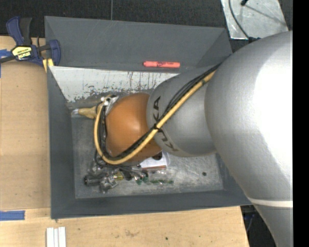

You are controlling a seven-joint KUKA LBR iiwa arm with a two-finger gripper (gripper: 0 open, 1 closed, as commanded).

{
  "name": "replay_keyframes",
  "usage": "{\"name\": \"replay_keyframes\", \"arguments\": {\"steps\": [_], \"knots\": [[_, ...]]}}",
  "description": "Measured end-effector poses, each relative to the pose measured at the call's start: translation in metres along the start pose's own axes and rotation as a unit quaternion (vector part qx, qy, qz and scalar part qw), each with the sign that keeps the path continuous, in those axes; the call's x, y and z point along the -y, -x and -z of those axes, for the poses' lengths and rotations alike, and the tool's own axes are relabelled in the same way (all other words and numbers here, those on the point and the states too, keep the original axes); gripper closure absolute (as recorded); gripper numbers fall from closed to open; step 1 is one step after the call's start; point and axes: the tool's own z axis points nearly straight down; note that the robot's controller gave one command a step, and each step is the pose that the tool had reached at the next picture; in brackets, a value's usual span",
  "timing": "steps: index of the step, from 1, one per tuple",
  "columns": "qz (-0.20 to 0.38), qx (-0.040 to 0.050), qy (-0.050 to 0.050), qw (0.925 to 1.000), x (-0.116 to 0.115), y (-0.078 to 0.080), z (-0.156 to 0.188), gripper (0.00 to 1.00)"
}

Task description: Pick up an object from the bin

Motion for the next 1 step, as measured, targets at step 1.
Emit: {"name": "replay_keyframes", "arguments": {"steps": [1], "knots": [[-0.012, -0.0111, 0.000, 0.9999, 0.0010, -0.0015, 0.0413, 1.00]]}}
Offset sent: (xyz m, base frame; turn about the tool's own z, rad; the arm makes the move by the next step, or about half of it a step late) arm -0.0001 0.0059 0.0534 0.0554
